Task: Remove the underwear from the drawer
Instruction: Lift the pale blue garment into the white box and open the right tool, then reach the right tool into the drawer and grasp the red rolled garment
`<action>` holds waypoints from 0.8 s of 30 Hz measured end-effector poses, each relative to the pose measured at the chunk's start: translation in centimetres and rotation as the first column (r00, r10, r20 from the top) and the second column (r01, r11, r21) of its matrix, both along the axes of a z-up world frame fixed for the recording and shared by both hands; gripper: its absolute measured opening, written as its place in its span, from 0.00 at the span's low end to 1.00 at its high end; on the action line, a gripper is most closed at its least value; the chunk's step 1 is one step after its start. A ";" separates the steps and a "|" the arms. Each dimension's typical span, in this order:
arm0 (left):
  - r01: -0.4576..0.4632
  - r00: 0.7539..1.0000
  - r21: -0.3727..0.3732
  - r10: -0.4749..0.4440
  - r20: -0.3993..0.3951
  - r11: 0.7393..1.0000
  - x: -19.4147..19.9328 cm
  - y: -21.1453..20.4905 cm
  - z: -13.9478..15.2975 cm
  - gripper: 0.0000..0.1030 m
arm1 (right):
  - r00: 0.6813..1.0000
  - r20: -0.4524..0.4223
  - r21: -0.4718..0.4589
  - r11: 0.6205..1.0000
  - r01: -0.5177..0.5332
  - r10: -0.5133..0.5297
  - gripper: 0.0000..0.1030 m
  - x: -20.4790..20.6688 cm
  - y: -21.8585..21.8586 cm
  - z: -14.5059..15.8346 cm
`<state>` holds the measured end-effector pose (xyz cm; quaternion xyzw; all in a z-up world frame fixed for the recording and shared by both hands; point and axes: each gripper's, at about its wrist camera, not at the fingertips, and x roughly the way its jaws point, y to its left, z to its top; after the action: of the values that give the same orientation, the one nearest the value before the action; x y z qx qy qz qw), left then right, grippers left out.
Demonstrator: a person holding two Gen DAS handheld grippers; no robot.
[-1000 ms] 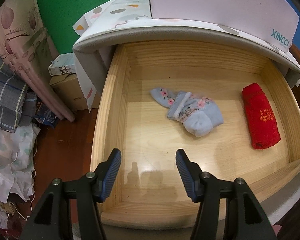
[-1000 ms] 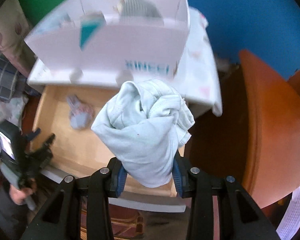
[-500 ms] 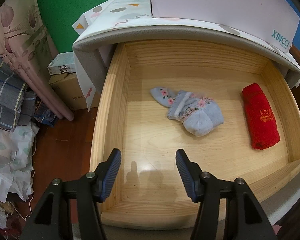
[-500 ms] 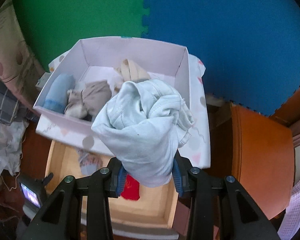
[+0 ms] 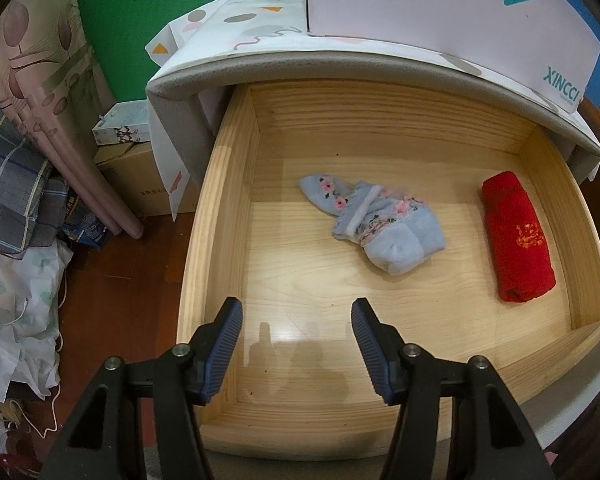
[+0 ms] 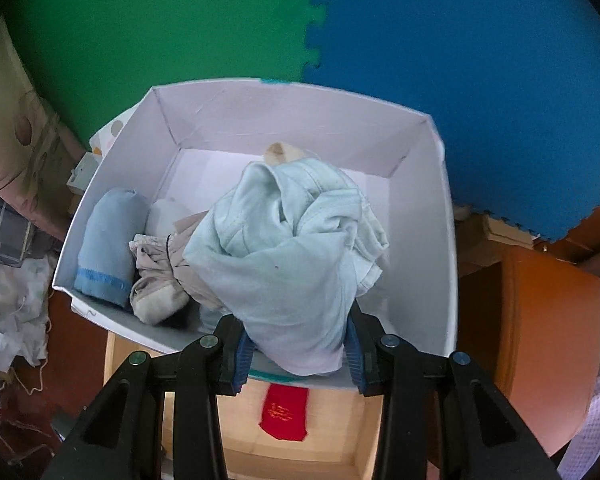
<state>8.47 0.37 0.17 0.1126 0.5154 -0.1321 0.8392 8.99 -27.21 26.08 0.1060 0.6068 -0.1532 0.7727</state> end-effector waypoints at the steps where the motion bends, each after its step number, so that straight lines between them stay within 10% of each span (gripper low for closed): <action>1: 0.000 1.000 -0.001 0.000 0.000 1.000 0.0 0.0 0.0 0.56 | 1.000 -0.008 0.006 1.000 0.001 0.000 0.35 0.2 0.1 -0.5; 10: -0.004 1.000 -0.008 0.004 0.001 1.000 0.1 0.0 0.0 0.56 | 0.999 -0.052 0.049 0.999 0.006 -0.003 0.43 0.8 1.1 -3.8; 24: -0.004 1.000 -0.008 0.004 0.003 1.000 0.0 0.0 0.1 0.56 | 0.999 0.032 0.044 0.999 -0.016 0.015 0.62 -3.1 1.1 0.8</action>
<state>8.51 0.39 0.23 0.1086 0.5139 -0.1323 0.8406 5.92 -26.14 26.89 0.1209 0.5987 -0.1320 0.7807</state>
